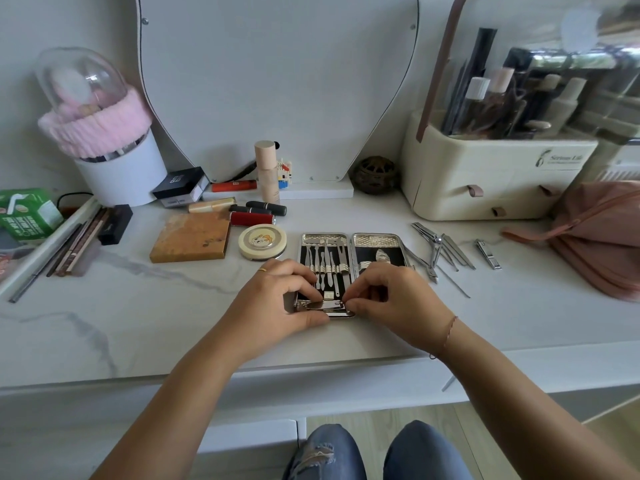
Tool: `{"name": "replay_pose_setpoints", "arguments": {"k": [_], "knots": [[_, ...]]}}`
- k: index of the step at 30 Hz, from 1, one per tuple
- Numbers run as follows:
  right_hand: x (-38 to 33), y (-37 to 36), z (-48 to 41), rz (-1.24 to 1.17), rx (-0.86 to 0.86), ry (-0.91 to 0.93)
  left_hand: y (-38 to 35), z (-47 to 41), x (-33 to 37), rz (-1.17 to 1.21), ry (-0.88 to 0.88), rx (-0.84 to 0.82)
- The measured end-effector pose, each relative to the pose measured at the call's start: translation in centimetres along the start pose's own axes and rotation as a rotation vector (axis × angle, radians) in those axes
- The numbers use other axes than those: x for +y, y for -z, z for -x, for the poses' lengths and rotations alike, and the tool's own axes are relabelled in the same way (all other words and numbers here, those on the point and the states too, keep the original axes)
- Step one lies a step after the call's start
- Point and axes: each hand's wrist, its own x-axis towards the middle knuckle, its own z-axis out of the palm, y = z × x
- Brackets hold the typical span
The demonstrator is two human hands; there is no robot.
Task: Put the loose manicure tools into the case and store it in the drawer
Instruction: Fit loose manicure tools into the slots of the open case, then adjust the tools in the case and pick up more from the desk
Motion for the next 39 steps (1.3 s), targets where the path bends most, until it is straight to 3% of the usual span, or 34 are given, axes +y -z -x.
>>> {"name": "replay_pose_setpoints", "arguments": {"k": [3,8,15,22,30,39], "knots": [[0.7,0.7,0.3,-0.051,0.115,-0.014,0.0,0.0,-0.1,0.006,-0.008,-0.003],[6.0,5.7,0.0,-0.045,0.490,-0.244,0.1,0.1,-0.2,0.044,-0.023,0.007],[9.2,7.6,0.2,0.048,0.412,-0.333,-0.1,0.1,-0.1,0.014,-0.028,0.033],[11.9,10.1,1.3,0.098,0.721,-0.472,-0.3,0.2,-0.2,-0.026,-0.040,0.052],[13.3,9.4,1.0,0.207,0.614,-0.599,-0.6,0.2,0.5,-0.054,-0.013,0.067],[11.7,9.3,1.3,0.205,0.665,-0.576,-0.8,0.2,0.4,-0.049,-0.079,0.073]]}}
